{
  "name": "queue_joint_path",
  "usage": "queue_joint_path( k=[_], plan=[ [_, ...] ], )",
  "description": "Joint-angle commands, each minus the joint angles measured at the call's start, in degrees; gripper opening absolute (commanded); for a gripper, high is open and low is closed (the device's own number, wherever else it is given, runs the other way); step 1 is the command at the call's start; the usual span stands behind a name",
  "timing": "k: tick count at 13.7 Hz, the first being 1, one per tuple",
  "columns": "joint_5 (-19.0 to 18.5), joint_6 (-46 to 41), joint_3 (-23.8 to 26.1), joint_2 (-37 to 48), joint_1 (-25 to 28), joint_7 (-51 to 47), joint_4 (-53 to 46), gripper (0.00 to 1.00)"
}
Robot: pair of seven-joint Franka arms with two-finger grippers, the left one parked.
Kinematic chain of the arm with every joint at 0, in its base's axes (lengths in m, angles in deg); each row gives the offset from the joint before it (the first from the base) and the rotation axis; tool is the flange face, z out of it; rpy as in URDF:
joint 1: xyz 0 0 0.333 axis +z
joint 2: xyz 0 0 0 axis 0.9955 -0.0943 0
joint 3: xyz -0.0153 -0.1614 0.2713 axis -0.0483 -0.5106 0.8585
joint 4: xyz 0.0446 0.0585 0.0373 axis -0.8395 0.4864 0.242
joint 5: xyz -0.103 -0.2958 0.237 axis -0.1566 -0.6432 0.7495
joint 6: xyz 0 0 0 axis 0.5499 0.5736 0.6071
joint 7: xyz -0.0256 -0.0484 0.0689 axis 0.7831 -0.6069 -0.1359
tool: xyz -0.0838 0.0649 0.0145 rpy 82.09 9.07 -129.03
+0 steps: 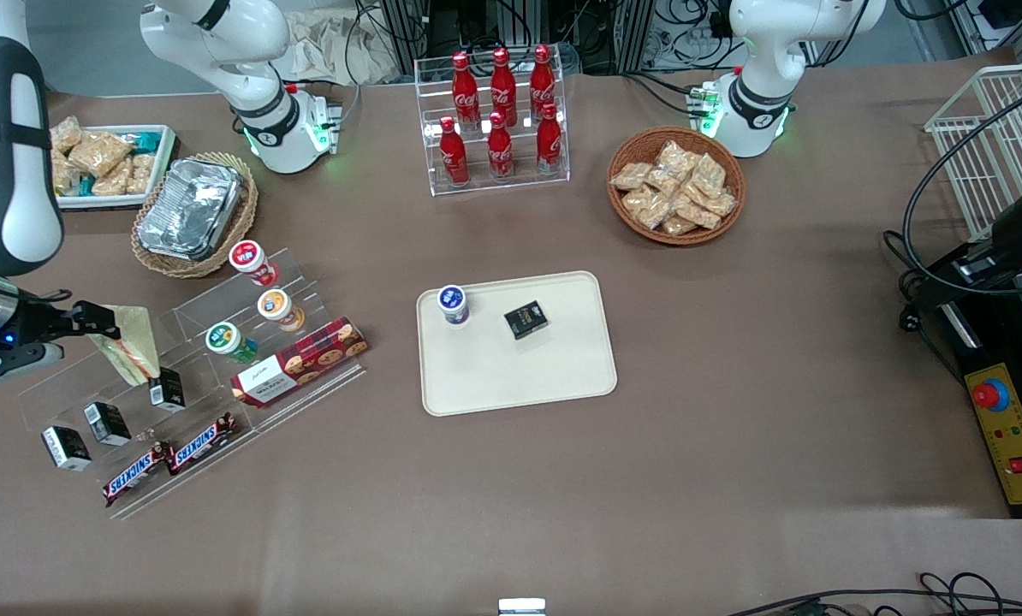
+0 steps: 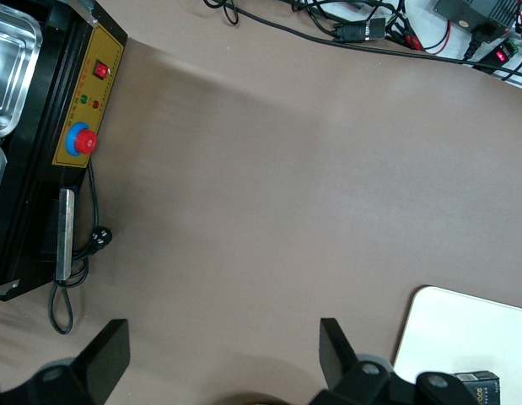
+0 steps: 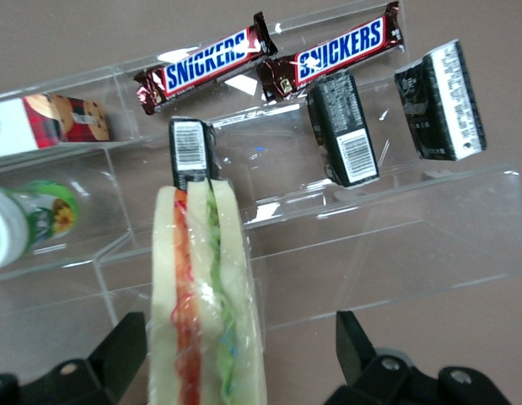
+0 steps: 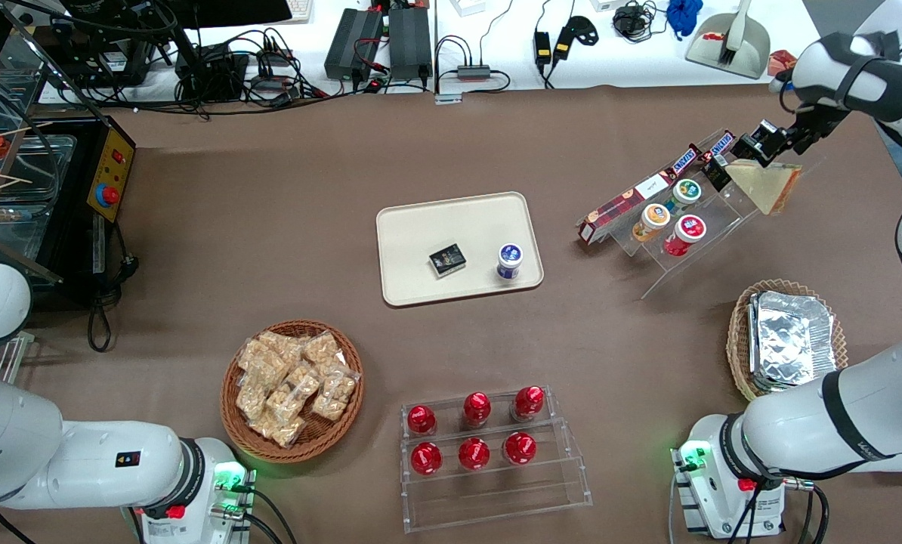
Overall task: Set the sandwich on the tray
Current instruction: 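Lower the right gripper around the sandwich and close on it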
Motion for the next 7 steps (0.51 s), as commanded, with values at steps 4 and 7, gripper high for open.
queue_joint_path(
  k=[4,7],
  plan=[
    [0.89,6.43,0.49,-2.27,-0.48,1.78,3.87,1.00],
    [0.98,6.17,0.58,-2.27,-0.39,1.69,4.31,0.91]
  ],
)
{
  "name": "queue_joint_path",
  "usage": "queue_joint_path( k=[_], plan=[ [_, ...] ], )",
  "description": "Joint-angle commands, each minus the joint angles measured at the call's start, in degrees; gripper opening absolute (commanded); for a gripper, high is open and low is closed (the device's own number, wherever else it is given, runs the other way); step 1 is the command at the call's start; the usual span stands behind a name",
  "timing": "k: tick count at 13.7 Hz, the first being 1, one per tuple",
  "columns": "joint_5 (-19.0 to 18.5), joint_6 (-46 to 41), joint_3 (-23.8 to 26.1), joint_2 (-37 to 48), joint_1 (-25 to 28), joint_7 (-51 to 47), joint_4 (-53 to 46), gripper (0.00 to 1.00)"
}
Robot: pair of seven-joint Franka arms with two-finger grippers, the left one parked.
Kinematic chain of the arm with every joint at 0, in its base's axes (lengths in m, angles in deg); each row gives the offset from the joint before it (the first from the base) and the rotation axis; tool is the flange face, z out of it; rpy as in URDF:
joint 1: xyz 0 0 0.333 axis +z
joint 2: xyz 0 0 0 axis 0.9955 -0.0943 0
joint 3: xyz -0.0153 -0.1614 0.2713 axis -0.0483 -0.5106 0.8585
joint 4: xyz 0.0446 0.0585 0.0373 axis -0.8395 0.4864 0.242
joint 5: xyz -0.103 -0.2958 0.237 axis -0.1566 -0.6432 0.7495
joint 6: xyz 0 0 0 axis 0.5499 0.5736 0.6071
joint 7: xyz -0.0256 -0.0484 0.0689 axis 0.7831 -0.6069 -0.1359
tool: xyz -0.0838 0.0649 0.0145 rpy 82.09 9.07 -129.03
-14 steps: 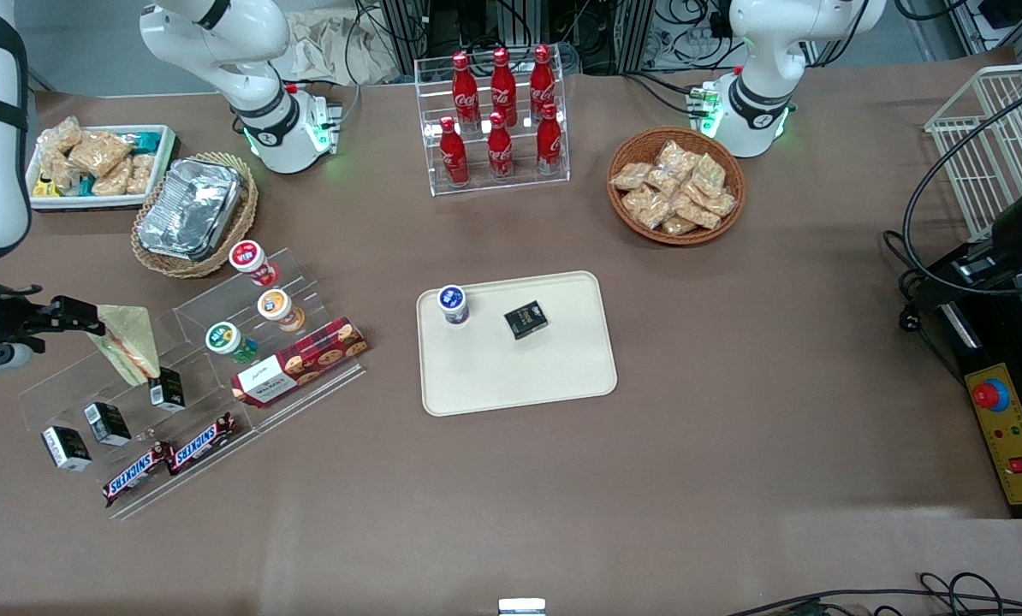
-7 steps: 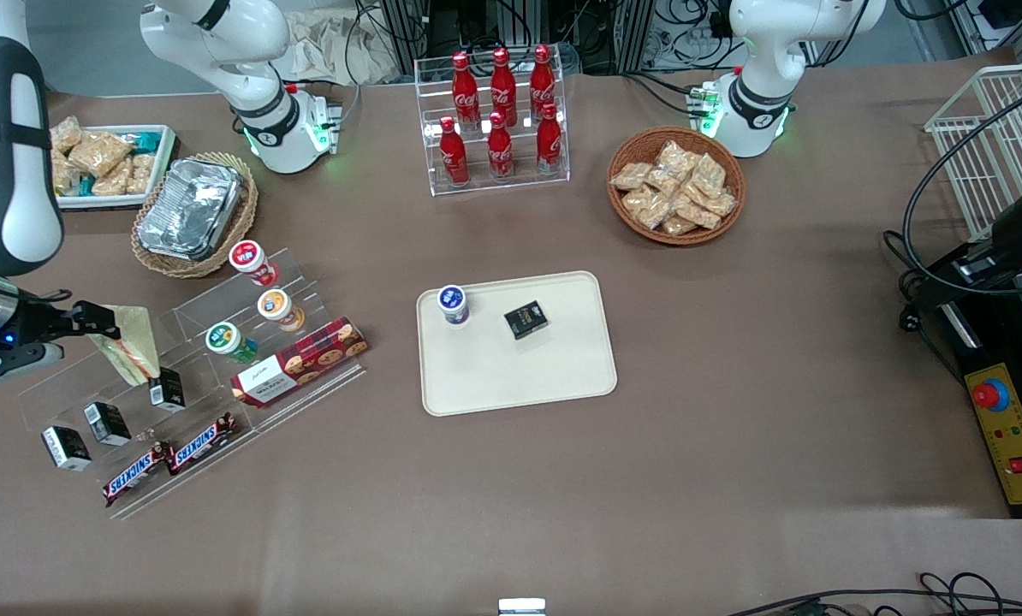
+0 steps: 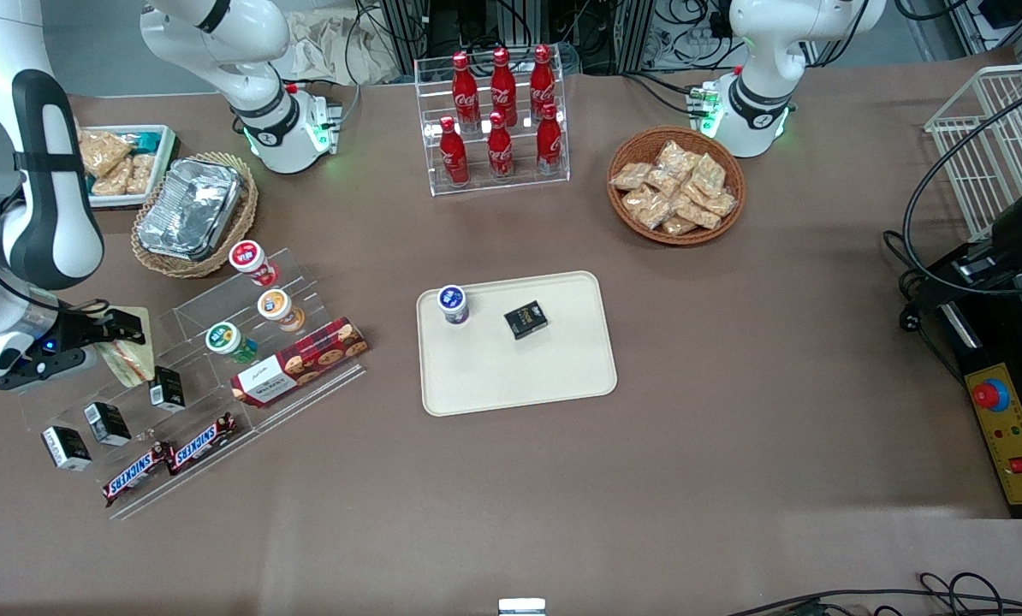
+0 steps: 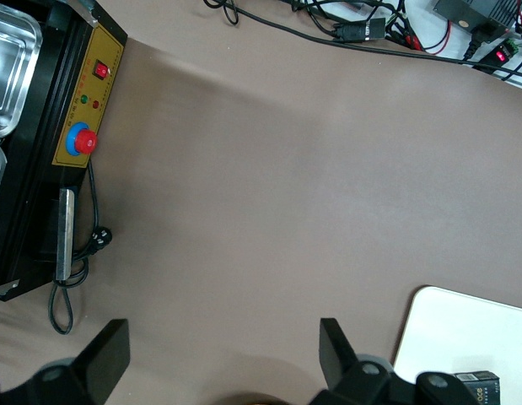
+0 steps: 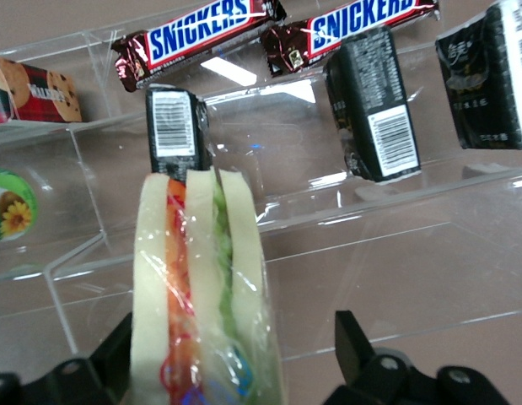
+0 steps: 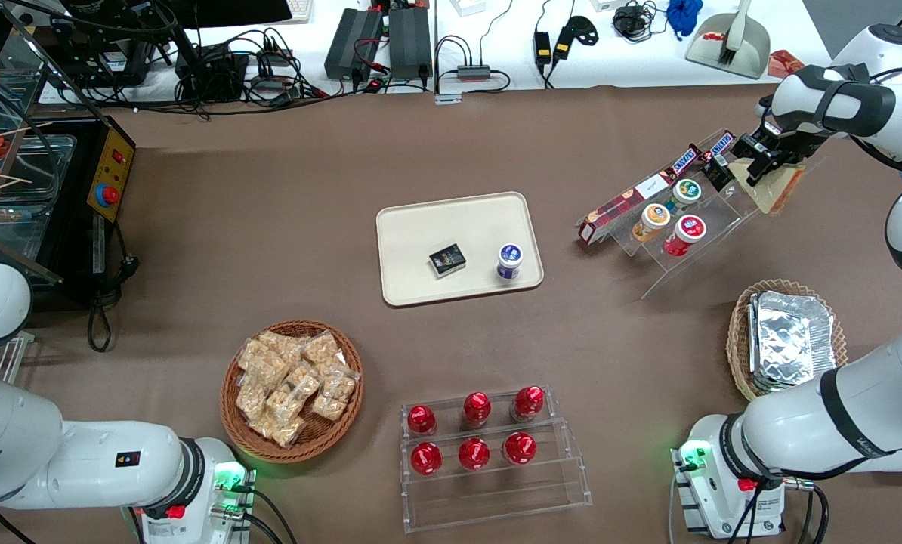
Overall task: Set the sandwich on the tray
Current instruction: 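Lower the right gripper around the sandwich and close on it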
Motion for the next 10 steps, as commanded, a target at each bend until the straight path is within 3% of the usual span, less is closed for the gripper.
queue_joint_path(
  k=[1,5,7,10],
  plan=[
    [0.97,0.71,0.32,0.40,-0.30,1.19,0.63,0.79],
    [0.97,-1.04,0.58,1.54,0.31,0.75,0.54,0.23],
    [0.97,-1.40,0.84,1.89,0.49,0.66,0.28,0.02],
    [0.97,-4.63,1.20,3.82,1.80,0.92,-0.68,0.00]
  ],
)
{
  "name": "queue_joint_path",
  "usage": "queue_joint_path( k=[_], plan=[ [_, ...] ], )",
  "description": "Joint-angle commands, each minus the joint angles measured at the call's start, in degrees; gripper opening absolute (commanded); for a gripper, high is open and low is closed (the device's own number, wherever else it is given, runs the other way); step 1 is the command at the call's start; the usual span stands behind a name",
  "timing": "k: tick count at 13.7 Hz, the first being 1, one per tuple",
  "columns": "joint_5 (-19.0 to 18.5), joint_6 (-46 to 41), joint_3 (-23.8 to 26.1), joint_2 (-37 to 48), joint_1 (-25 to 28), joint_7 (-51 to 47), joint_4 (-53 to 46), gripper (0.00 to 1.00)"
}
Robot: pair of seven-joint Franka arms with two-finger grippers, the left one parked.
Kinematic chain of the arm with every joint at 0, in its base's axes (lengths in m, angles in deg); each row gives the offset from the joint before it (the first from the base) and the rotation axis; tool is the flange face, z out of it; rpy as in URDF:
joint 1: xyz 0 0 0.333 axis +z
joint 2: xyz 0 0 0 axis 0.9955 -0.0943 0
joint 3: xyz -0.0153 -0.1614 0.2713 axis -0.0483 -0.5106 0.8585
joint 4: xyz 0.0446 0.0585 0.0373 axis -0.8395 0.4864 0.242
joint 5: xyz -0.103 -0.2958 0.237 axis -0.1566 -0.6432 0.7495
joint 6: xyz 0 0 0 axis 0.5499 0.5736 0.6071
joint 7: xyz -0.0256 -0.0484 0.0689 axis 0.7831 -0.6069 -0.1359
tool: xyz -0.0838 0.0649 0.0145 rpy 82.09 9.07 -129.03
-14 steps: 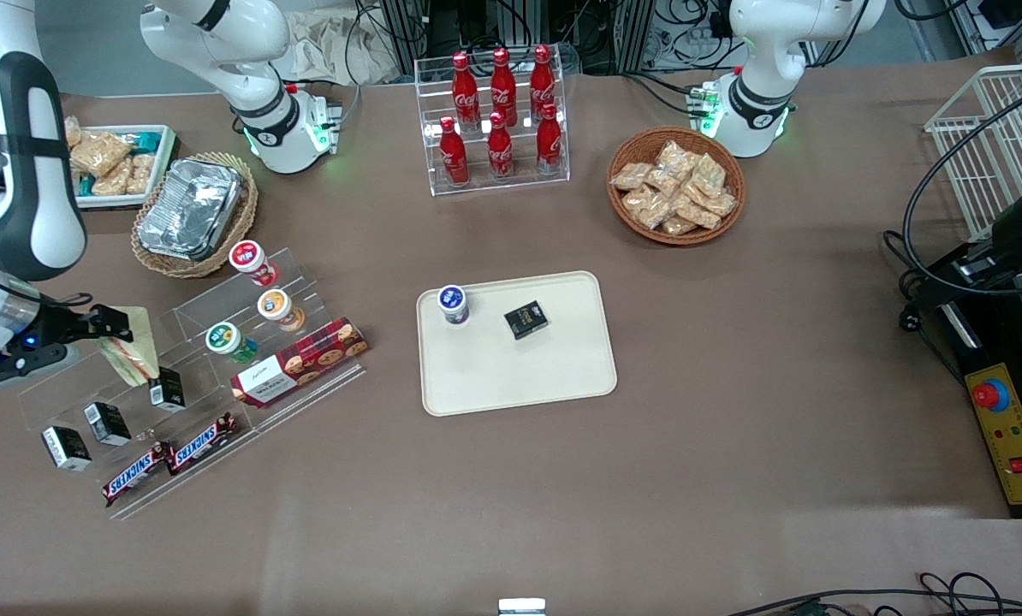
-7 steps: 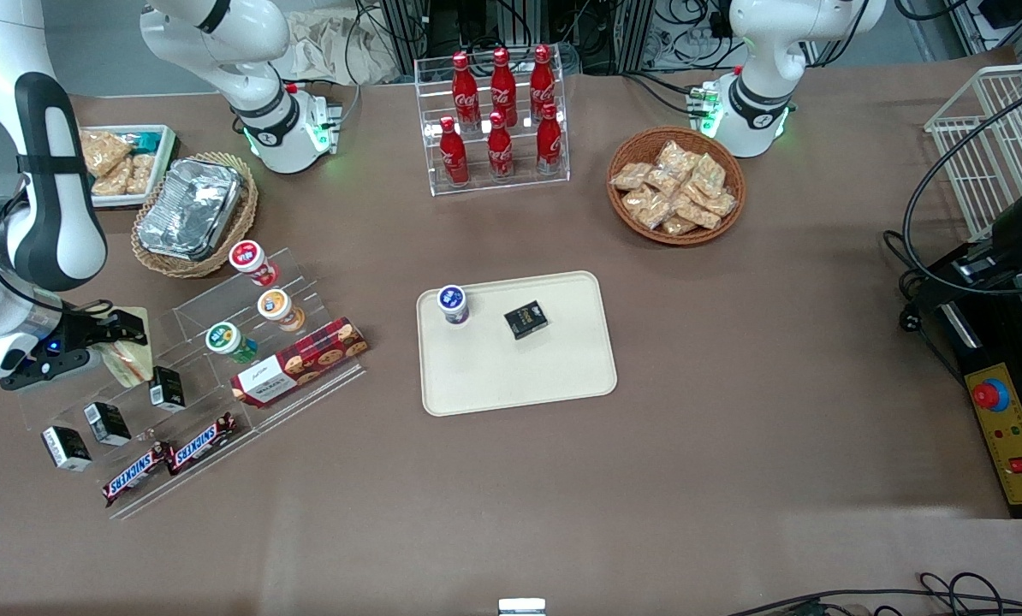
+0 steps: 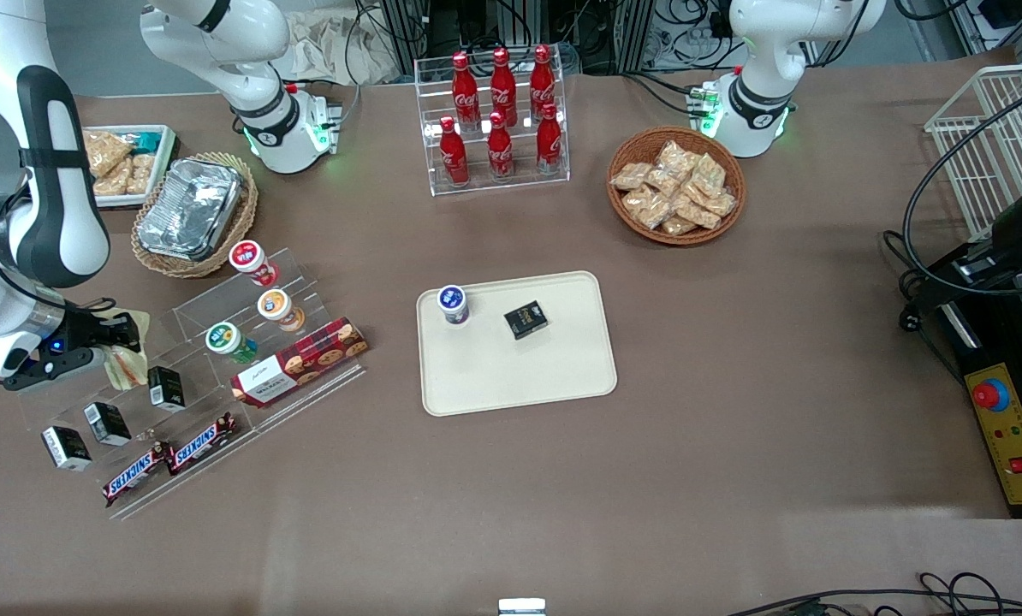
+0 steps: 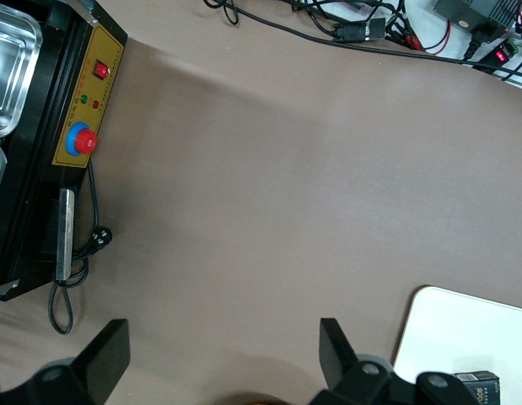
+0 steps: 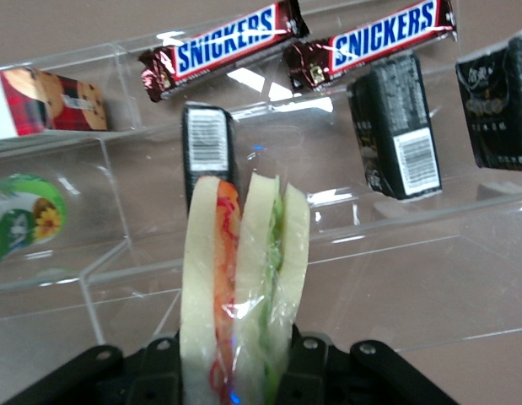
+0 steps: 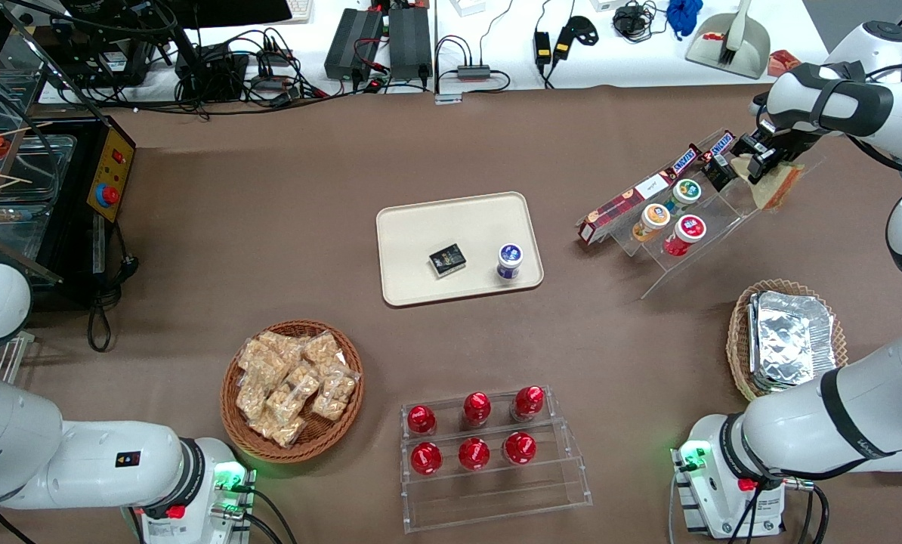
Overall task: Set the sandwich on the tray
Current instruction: 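Lift the sandwich out of the rack with the right gripper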
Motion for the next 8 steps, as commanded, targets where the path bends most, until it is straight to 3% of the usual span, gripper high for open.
queue_joint_path(
  k=[1,8],
  plan=[
    [0.92,-5.28,0.07,3.10,1.47,1.17,-0.99,0.00],
    [-1.44,-13.19,-0.01,10.66,14.73,8.38,-4.68,0.00]
  ],
)
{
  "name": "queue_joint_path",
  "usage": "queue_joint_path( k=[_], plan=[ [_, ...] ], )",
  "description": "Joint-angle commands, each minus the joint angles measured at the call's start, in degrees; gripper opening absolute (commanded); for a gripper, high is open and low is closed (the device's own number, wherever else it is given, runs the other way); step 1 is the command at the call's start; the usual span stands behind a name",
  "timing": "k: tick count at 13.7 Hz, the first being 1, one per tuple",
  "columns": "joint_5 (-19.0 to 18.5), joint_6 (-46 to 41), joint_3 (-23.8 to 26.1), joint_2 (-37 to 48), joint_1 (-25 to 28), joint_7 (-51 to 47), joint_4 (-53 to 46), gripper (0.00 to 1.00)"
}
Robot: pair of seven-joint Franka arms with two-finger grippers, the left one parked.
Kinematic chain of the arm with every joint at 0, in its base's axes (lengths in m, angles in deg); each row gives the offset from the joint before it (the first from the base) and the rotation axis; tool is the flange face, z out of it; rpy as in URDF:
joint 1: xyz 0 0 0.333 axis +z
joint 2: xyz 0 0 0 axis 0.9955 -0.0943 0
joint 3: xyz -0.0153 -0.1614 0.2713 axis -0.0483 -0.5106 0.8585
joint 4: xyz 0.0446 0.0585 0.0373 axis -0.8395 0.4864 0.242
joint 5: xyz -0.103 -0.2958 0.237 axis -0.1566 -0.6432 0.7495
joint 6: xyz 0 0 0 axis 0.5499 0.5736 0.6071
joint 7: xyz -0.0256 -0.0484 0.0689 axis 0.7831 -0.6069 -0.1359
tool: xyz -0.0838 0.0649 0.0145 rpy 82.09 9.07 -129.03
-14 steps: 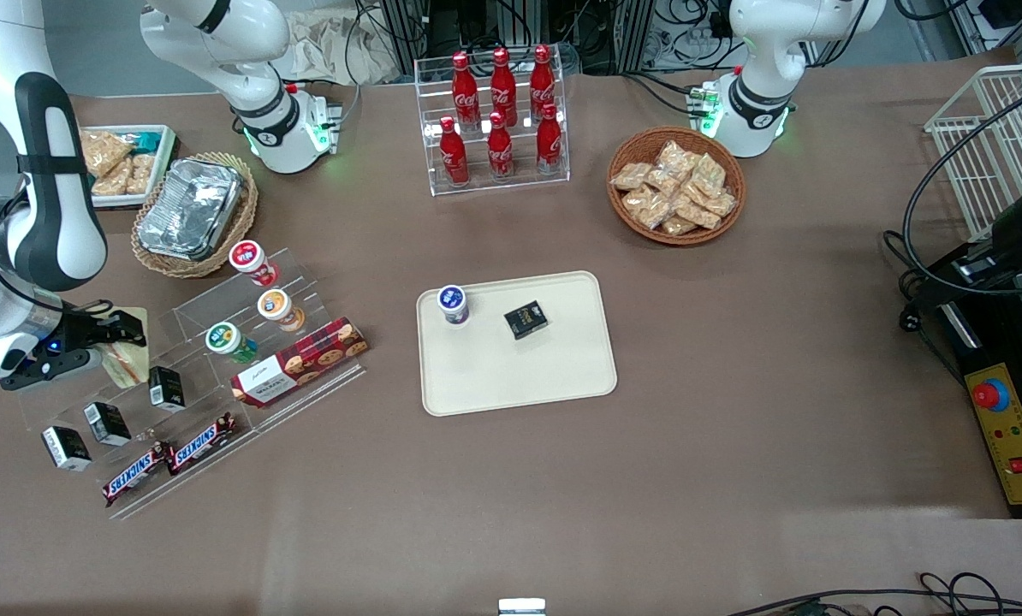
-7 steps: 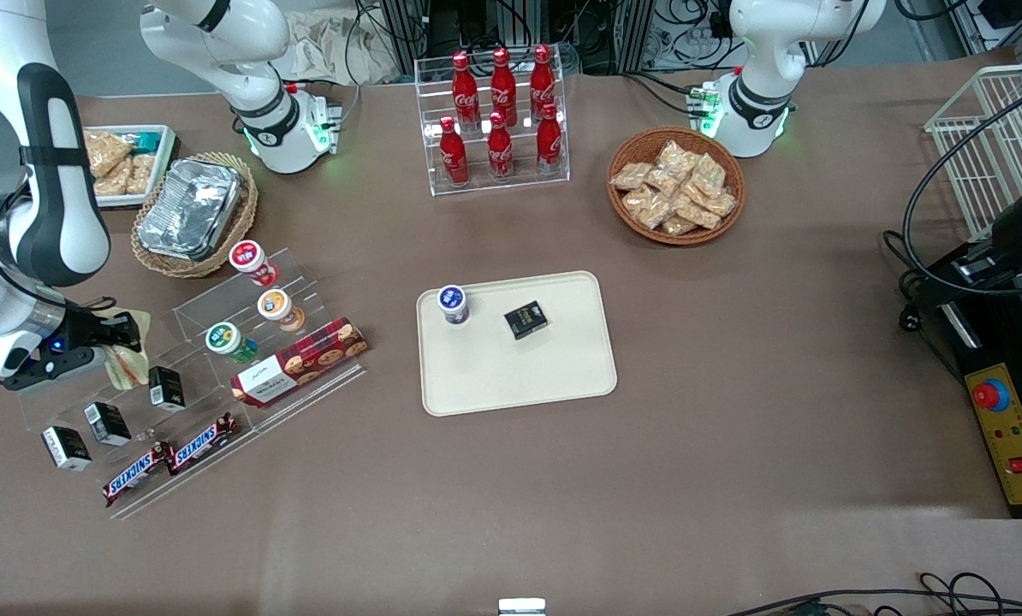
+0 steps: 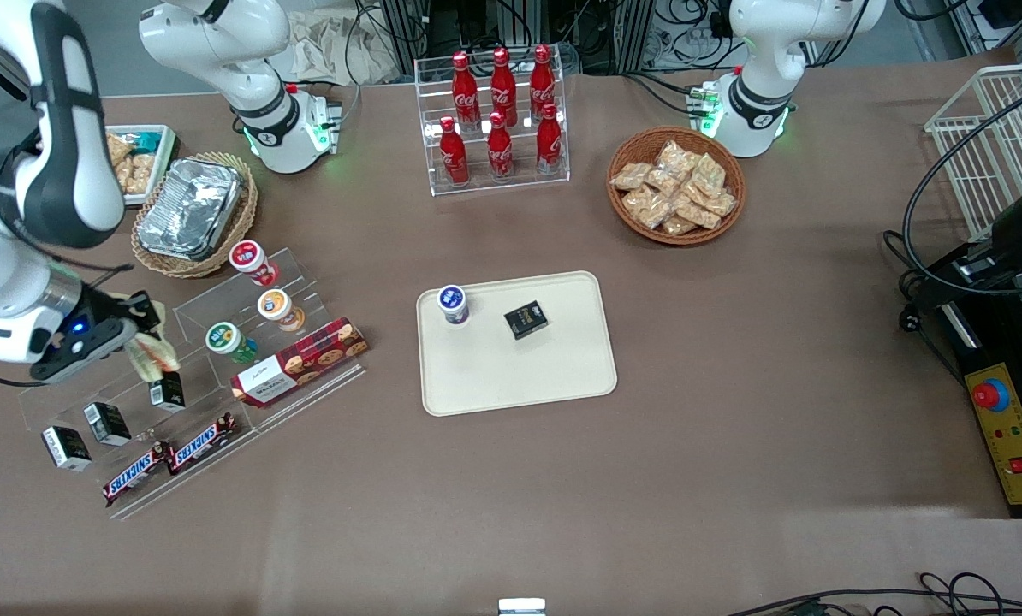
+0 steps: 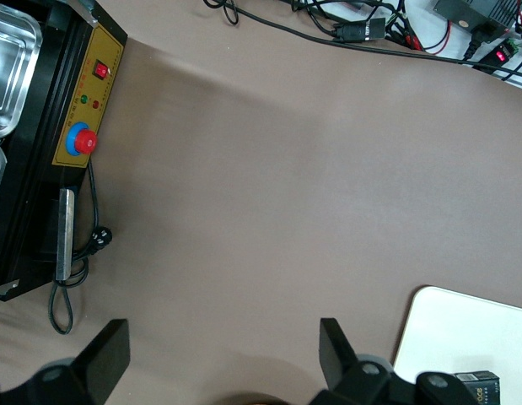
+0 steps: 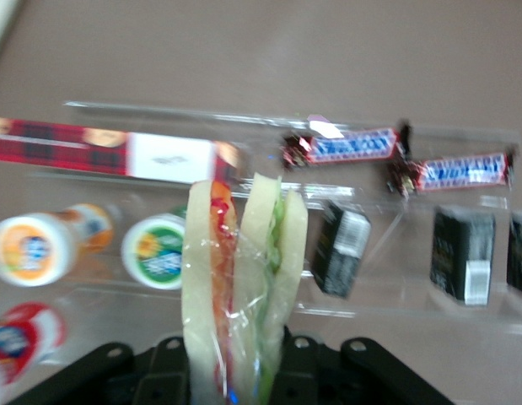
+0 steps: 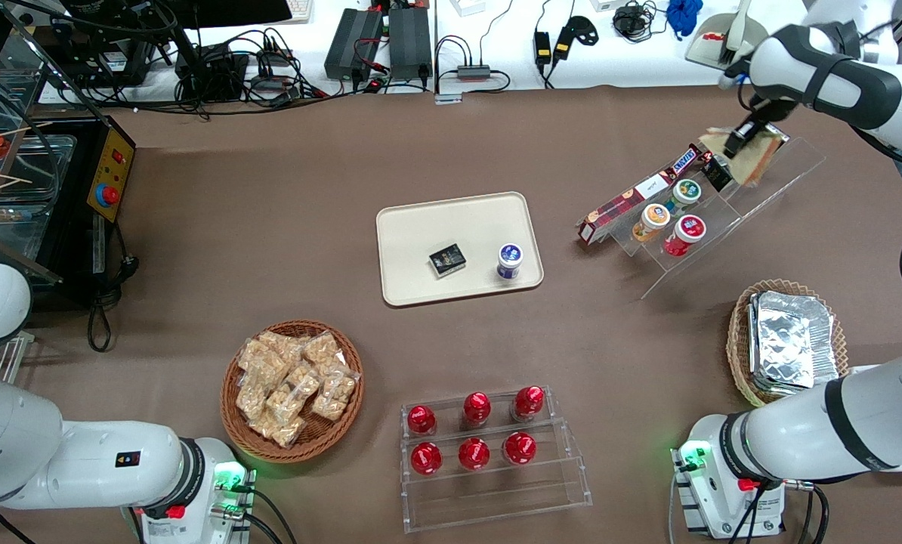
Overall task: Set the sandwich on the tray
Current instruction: 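Lift the sandwich out of the rack with the right gripper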
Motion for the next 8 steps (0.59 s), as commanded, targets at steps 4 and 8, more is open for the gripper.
queue_joint_path(
  k=[4,8],
  plan=[
    [-1.24,-4.93,-0.49,5.70,15.19,1.18,-1.73,0.00],
    [-1.32,-0.46,-0.49,4.57,26.53,-0.23,-1.73,0.00]
  ],
)
